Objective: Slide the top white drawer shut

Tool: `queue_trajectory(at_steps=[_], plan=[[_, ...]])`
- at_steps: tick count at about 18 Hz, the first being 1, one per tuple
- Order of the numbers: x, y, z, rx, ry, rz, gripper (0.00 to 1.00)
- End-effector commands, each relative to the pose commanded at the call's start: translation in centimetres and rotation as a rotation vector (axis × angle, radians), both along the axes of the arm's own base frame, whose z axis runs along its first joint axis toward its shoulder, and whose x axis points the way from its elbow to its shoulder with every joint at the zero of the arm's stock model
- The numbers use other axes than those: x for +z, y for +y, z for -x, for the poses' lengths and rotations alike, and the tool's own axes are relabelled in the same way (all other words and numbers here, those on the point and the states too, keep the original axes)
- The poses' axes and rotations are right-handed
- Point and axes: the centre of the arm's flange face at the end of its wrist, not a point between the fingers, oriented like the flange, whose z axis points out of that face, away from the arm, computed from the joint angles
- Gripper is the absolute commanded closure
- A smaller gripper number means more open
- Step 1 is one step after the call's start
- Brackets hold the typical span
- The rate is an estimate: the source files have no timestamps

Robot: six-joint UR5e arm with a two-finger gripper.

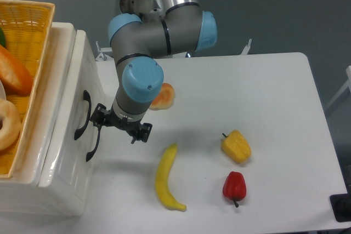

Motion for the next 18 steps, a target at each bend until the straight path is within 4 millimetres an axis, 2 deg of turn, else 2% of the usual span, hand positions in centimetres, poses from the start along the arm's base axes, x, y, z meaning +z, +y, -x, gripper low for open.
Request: queue_trajectory(at_steps=[10, 12, 14, 18], plan=[[0.0, -0.1, 0.2, -0.005, 0.010, 0.004, 0.00], [0.3, -0.3, 1.3, -0.002, 0.035, 0.010, 0.00], [0.8, -1.3, 3.2, 0.020, 0.083, 0.033, 0.00], [3.7, -4.0, 7.8, 0.094, 0.124, 0.001, 0.00]])
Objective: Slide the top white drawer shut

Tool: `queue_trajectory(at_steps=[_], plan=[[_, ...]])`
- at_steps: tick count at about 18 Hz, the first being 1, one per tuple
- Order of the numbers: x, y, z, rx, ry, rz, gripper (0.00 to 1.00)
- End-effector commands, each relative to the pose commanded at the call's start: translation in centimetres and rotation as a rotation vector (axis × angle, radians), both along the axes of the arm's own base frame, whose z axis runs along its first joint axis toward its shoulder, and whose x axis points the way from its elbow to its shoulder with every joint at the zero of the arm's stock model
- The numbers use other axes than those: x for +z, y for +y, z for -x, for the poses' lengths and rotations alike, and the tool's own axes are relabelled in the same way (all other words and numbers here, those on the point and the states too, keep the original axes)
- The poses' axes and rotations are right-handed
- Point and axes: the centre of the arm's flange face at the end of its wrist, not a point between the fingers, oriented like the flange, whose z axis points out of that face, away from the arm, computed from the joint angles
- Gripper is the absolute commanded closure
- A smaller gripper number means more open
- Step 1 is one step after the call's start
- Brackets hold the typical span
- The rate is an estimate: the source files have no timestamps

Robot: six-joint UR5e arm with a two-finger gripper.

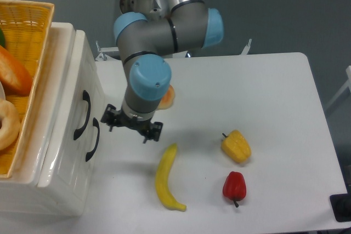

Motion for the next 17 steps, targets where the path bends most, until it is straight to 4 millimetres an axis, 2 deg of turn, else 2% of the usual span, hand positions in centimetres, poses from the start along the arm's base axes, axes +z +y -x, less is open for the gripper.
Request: queue_trajectory(at_steps=[7, 11, 13, 17], plan=[[4.6, -7.2, 6.8, -0.136, 0.183, 0.029, 0.00], [7.7, -11.0, 8.1, -0.242, 0.246, 0.008, 0.00], [8.9, -12.1, 8.2, -0.309, 0.282, 0.018, 0.00], [9.7, -14.0, 9.2, -0.297, 0.312, 0.060, 0.00]])
